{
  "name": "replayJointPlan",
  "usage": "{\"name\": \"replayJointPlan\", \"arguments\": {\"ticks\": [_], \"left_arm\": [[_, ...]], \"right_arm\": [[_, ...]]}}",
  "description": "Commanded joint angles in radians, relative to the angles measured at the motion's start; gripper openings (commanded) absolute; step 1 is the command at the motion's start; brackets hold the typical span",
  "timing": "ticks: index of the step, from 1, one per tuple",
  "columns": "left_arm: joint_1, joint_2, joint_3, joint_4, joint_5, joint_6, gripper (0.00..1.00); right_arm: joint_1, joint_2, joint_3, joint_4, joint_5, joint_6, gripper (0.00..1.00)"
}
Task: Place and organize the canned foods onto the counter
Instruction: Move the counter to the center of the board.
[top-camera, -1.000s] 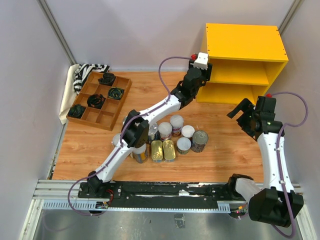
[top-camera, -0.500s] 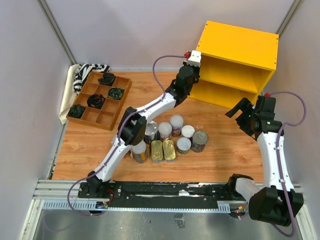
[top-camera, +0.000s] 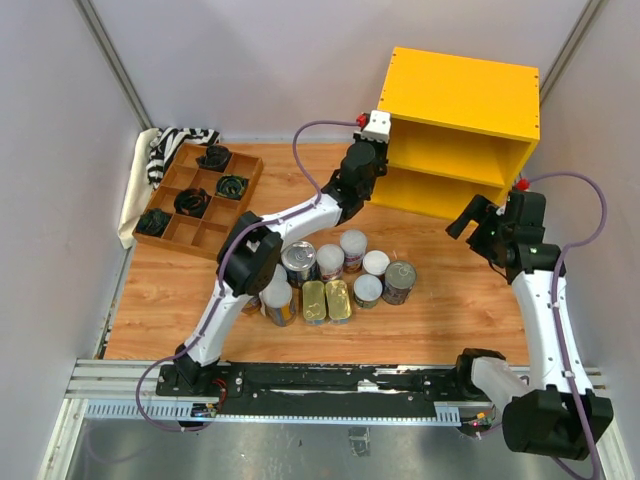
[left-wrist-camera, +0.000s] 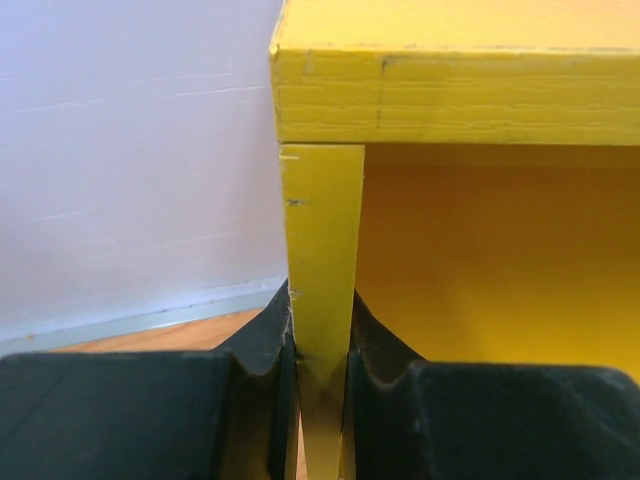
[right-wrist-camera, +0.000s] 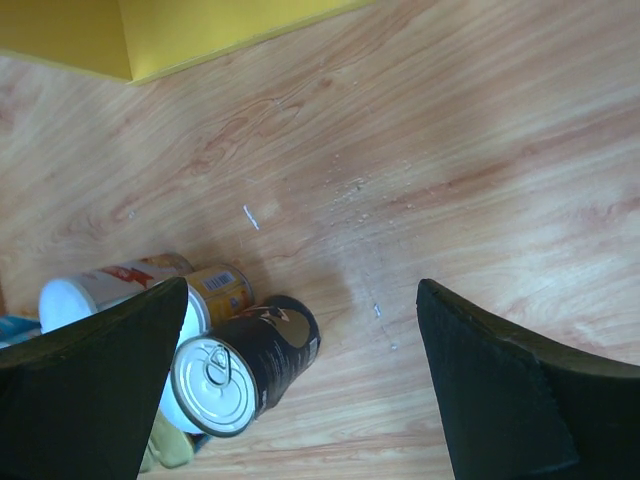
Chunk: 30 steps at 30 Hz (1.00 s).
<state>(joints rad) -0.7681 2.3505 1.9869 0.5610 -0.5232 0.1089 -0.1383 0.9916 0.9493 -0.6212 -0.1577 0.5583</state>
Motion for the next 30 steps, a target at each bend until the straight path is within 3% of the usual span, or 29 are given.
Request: {"name": "replayJointPlan", "arguments": {"ticks": [1, 8, 18, 30], "left_arm": [[0.067, -0.16, -0.132, 0.106, -0.208, 0.115, 0.01], [0.133, -0.311, -0.336, 0.092, -0.197, 0.025, 0.01], [0.208, -0.469, -0.553, 0.126, -0.357, 0.003, 0.0], [0.306, -0.626, -0.722, 0.039, -0.333, -0.116, 0.0]], "right_arm": [[0.132, -0.036, 0.054, 0.034, 0.113, -0.132, 0.98], [0.252, 0.0, 0.066, 0.047, 0.149, -0.143, 0.98], [0.343, 0.033, 0.064, 0.078, 0.155, -0.156, 0.98], [0.398, 0.051, 0.075, 0.093, 0.147, -0.18, 0.98]]}}
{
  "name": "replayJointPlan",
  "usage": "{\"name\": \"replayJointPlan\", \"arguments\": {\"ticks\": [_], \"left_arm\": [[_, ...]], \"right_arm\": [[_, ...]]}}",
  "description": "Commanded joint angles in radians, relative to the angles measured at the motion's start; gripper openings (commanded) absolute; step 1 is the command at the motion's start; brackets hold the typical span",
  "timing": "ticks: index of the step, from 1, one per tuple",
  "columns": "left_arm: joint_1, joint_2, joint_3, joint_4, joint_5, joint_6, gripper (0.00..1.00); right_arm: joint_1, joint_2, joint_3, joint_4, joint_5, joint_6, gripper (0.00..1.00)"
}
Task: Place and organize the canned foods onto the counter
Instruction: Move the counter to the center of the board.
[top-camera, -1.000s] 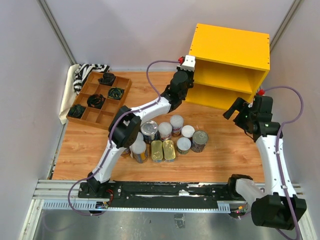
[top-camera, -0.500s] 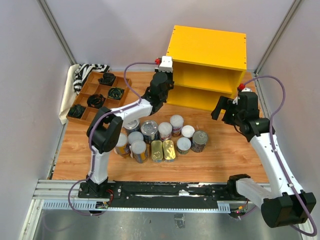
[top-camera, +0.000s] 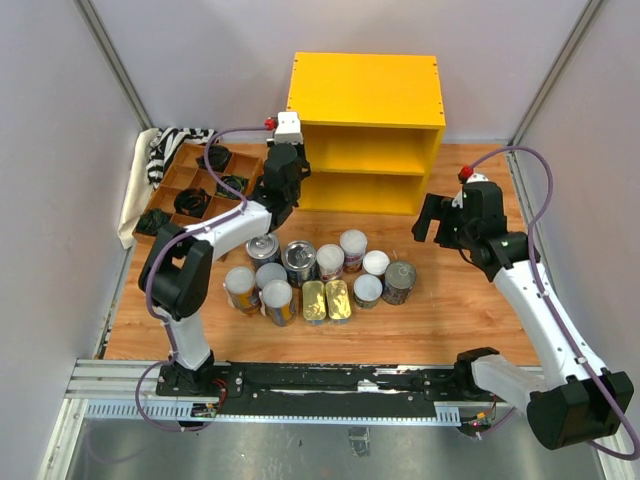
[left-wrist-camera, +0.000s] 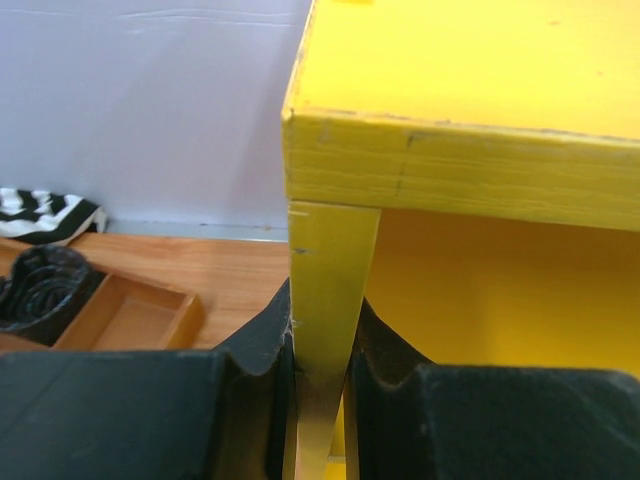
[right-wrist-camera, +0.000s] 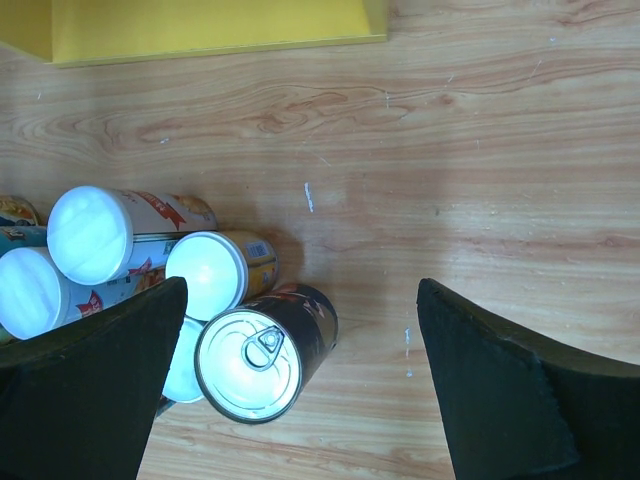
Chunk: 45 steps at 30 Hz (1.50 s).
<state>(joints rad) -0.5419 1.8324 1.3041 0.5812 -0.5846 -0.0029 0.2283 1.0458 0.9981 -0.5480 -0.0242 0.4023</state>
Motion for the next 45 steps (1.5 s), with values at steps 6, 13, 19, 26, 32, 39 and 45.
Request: {"name": "replayJointPlan", "arguments": {"ticks": [6, 13, 19, 26, 32, 39, 45], "left_arm": [[0.086, -0.208, -0.163, 0.03, -0.299, 0.011, 0.01], [0.094, -0.384, -0.329, 0.017, -0.233, 0.002, 0.0], [0.094, -0.546, -0.436, -0.052, -0.139, -0.011, 0.0], [0.094, -0.637, -0.47, -0.146, -0.045, -0.025, 0.0], [0.094, -0.682, -0.486, -0.178, 0.0, -0.046, 0.01], [0.094, -0.678, -0.472, -0.217, 0.05, -0.082, 0.01], [0.094, -0.665, -0.449, -0.254, 0.09, -0.087, 0.01]], "right_arm": [[0.047, 0.006, 0.018, 0.033, 0.0, -0.024, 0.98], [0.066, 0.008, 0.005, 0.048, -0.014, -0.028, 0.98], [0.075, 0.013, 0.01, 0.148, -0.009, -0.027, 0.99], [0.202, 0.085, 0.071, 0.421, 0.06, -0.186, 0.93], [0.253, 0.201, 0.139, 0.531, 0.126, -0.27, 0.89], [0.253, 0.308, 0.085, 0.839, 0.18, -0.334, 0.78], [0.253, 0.369, 0.044, 0.999, 0.151, -0.352, 0.39]]}}
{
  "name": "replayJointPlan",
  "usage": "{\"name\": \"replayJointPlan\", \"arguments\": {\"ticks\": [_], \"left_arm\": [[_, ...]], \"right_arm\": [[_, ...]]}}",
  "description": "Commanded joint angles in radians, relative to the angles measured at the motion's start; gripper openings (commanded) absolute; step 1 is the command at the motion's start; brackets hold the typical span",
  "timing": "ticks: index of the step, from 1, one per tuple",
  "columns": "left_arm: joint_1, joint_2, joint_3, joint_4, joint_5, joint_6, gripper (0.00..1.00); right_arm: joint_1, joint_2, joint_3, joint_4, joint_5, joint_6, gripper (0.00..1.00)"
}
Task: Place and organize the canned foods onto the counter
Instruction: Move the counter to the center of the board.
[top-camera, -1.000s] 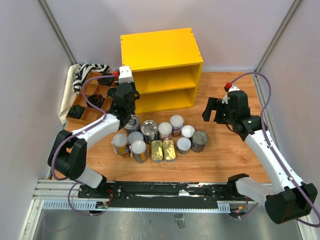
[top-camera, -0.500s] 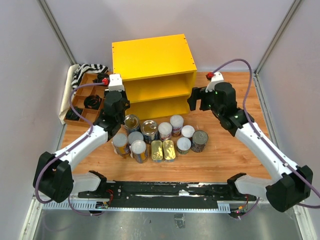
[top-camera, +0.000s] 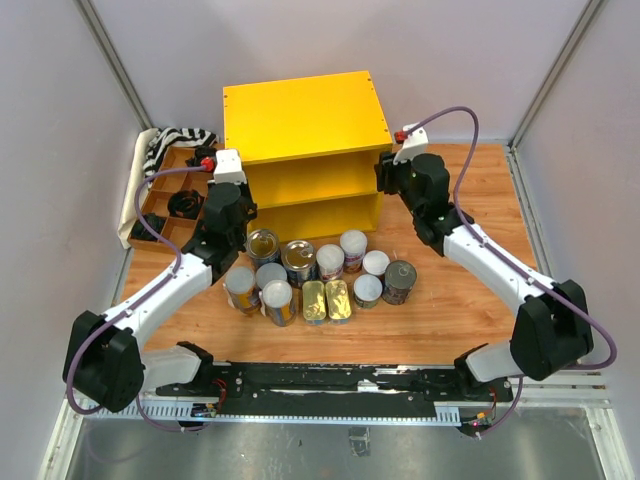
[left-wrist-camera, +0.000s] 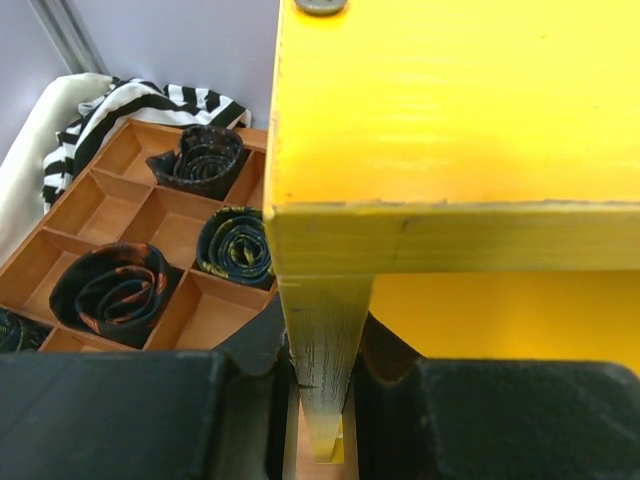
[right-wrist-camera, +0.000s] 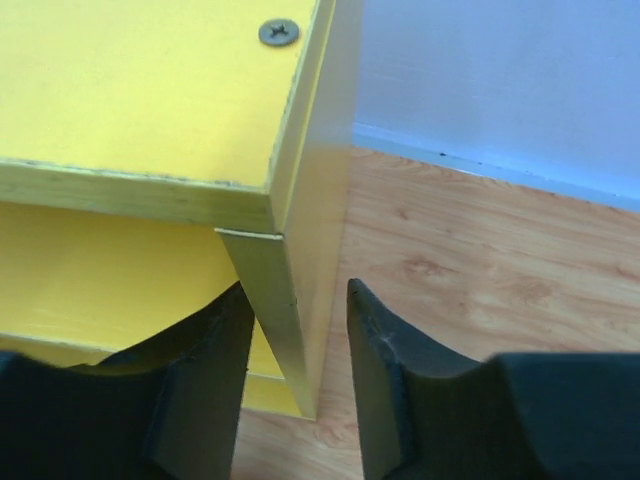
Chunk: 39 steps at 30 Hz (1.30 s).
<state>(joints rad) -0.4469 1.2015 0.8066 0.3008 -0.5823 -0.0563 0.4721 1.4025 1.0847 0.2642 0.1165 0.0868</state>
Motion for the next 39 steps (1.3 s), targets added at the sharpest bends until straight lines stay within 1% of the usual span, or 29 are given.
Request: {"name": "replayJointPlan", "arguments": {"ticks": [1, 2, 3, 4, 5, 8, 13, 17, 20, 21, 22, 23, 24, 25, 26, 27, 28, 30, 31, 34, 35, 36, 39], "left_arm": [[-0.001, -0.035, 0.051, 0.014, 0.101, -0.031, 0.01], [-0.001, -0.038, 0.055, 0.0, 0.114, -0.033, 0.01], [-0.001, -0.043, 0.055, -0.013, 0.128, -0.037, 0.0], [-0.001, -0.052, 0.051, -0.021, 0.151, -0.043, 0.0], [-0.001, -0.068, 0.043, -0.025, 0.192, -0.048, 0.0], [-0.001, -0.117, 0.013, -0.065, 0.253, -0.08, 0.0], [-0.002, -0.209, -0.049, -0.134, 0.314, -0.148, 0.01], [-0.001, -0.251, -0.083, -0.164, 0.326, -0.16, 0.01], [-0.001, -0.257, -0.096, -0.162, 0.338, -0.16, 0.01], [-0.002, -0.254, -0.096, -0.154, 0.345, -0.159, 0.01], [-0.001, -0.248, -0.092, -0.15, 0.346, -0.157, 0.0], [0.0, -0.24, -0.08, -0.152, 0.341, -0.158, 0.07], [0.005, -0.225, -0.057, -0.176, 0.334, -0.164, 0.34], [0.023, -0.205, -0.022, -0.212, 0.338, -0.177, 0.63], [0.047, -0.183, 0.01, -0.243, 0.355, -0.186, 0.77], [0.069, -0.17, 0.028, -0.251, 0.385, -0.184, 0.83], [0.095, -0.166, 0.032, -0.242, 0.394, -0.18, 0.87], [0.198, -0.173, 0.019, -0.207, 0.451, -0.193, 0.89], [0.268, -0.179, 0.002, -0.189, 0.496, -0.22, 0.91], [0.458, -0.207, -0.1, -0.085, 0.599, -0.277, 0.94], [0.499, -0.212, -0.138, -0.063, 0.609, -0.282, 0.98], [0.519, -0.219, -0.177, -0.042, 0.593, -0.267, 0.99], [0.526, -0.235, -0.318, 0.081, 0.483, -0.195, 1.0]], "right_arm": [[0.01, 0.012, -0.051, 0.201, 0.015, -0.038, 0.3], [0.01, 0.01, -0.061, 0.209, 0.018, -0.041, 0.18], [0.01, 0.005, -0.072, 0.216, 0.026, -0.043, 0.1], [0.01, -0.002, -0.084, 0.219, 0.031, -0.044, 0.04], [0.01, -0.014, -0.099, 0.219, 0.035, -0.043, 0.01], [0.011, -0.078, -0.152, 0.199, 0.045, -0.019, 0.01], [0.016, -0.208, -0.265, 0.161, 0.041, 0.051, 0.01], [0.029, -0.248, -0.293, 0.111, 0.044, 0.065, 0.01], [0.033, -0.245, -0.301, 0.105, 0.047, 0.075, 0.01], [0.032, -0.238, -0.294, 0.094, 0.049, 0.076, 0.07], [0.033, -0.233, -0.281, 0.075, 0.053, 0.078, 0.27], [0.032, -0.231, -0.266, 0.052, 0.059, 0.085, 0.54], [0.032, -0.233, -0.251, 0.028, 0.066, 0.095, 0.74], [0.03, -0.239, -0.238, 0.003, 0.068, 0.103, 0.88], [0.03, -0.248, -0.23, -0.023, 0.074, 0.117, 0.97], [0.03, -0.263, -0.226, -0.047, 0.078, 0.135, 0.99], [0.029, -0.279, -0.227, -0.076, 0.086, 0.158, 0.99], [0.029, -0.319, -0.238, -0.146, 0.099, 0.234, 0.99], [0.029, -0.34, -0.25, -0.175, 0.083, 0.276, 0.99], [0.033, -0.443, -0.327, -0.206, 0.031, 0.329, 0.98], [0.033, -0.475, -0.352, -0.214, 0.02, 0.329, 0.99], [0.033, -0.508, -0.372, -0.218, 0.017, 0.319, 0.99], [0.032, -0.589, -0.401, -0.263, 0.03, 0.276, 0.99]]}}
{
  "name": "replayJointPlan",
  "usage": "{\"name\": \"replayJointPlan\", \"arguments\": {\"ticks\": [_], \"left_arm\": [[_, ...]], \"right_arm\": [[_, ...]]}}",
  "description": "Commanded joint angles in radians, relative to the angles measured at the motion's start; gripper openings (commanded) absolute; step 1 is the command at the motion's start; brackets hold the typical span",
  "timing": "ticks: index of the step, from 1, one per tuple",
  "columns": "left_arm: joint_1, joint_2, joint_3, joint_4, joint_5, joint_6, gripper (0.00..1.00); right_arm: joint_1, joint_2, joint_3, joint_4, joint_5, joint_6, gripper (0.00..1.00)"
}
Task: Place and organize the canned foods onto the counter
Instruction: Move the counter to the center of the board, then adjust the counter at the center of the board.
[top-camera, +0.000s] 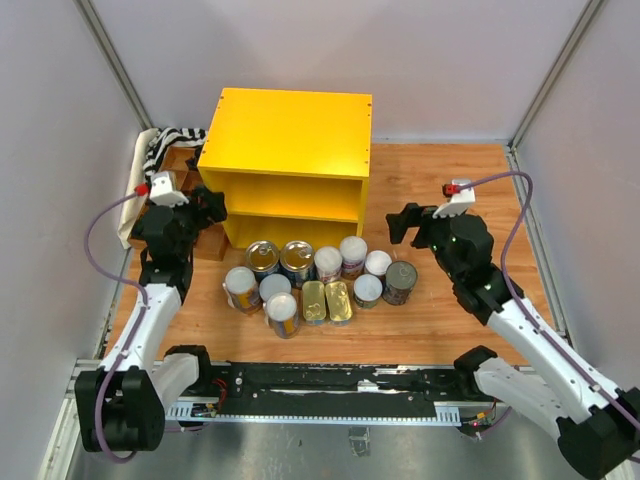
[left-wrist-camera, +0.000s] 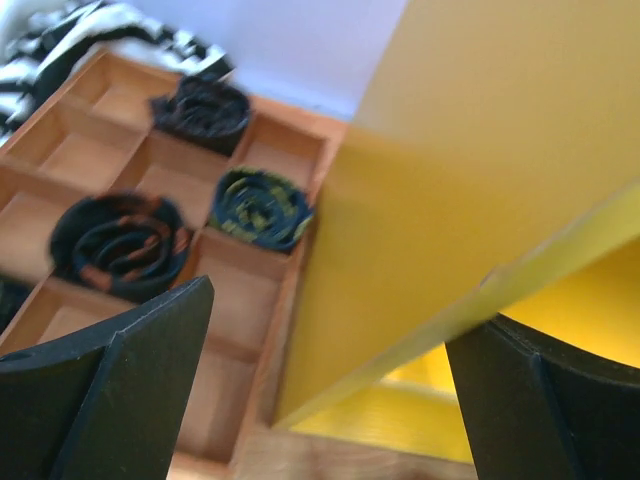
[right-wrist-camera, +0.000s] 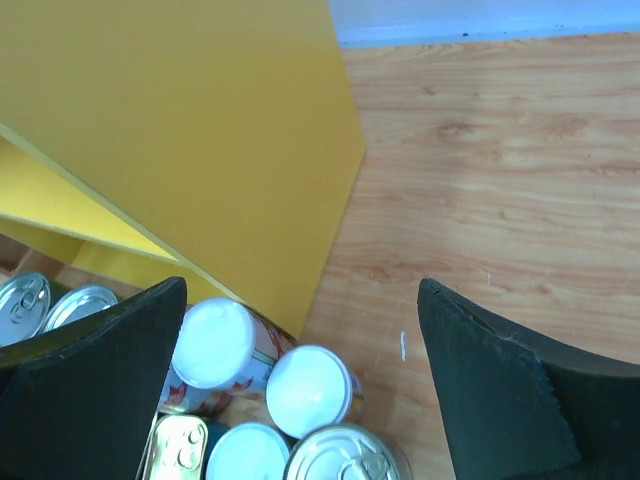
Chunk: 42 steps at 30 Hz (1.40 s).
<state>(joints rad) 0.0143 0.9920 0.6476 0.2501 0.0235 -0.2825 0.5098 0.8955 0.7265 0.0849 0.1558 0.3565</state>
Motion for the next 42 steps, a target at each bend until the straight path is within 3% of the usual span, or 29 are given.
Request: {"name": "replayJointPlan", "arguments": {"ticks": [1, 8, 15, 18, 23, 29, 32, 35, 37, 42], "left_arm": [[0.067, -0.018, -0.198, 0.194, -0.156, 0.042, 1.0], [0.069, 0.126, -0.442, 0.632, -0.218, 0.093, 1.0], [0.071, 0.222, -0.461, 0.736, -0.174, 0.134, 1.0], [0.071, 0.215, -0.514, 0.803, -0.249, 0.112, 1.0], [0.072, 0.009, -0.592, 0.784, -0.275, 0.085, 1.0], [0.07, -0.385, -0.551, 0.5, 0.034, -0.026, 1.0], [0.071, -0.47, -0.469, 0.329, -0.035, -0.006, 1.0], [0.073, -0.417, -0.391, 0.22, -0.28, 0.013, 0.99], [0.078, -0.333, -0.35, 0.199, -0.339, 0.015, 0.97], [0.128, -0.216, -0.339, 0.276, -0.326, -0.024, 0.95]], "right_arm": [[-0.005, -0.104, -0.046, -0.096, -0.007, -0.001, 0.99], [0.006, -0.137, -0.059, -0.054, -0.175, -0.036, 0.99], [0.162, -0.08, -0.046, -0.017, -0.154, -0.13, 0.99], [0.183, -0.053, -0.044, -0.009, -0.155, -0.136, 0.99], [0.201, -0.037, -0.04, -0.007, -0.164, -0.136, 0.99], [0.204, -0.013, -0.045, -0.003, -0.171, -0.138, 0.98], [0.204, -0.006, -0.042, -0.001, -0.186, -0.134, 0.99], [0.204, -0.011, -0.046, 0.003, -0.2, -0.127, 0.98], [0.205, -0.015, -0.044, 0.003, -0.205, -0.127, 0.99], [0.204, -0.045, -0.038, -0.018, -0.199, -0.134, 0.98]]}}
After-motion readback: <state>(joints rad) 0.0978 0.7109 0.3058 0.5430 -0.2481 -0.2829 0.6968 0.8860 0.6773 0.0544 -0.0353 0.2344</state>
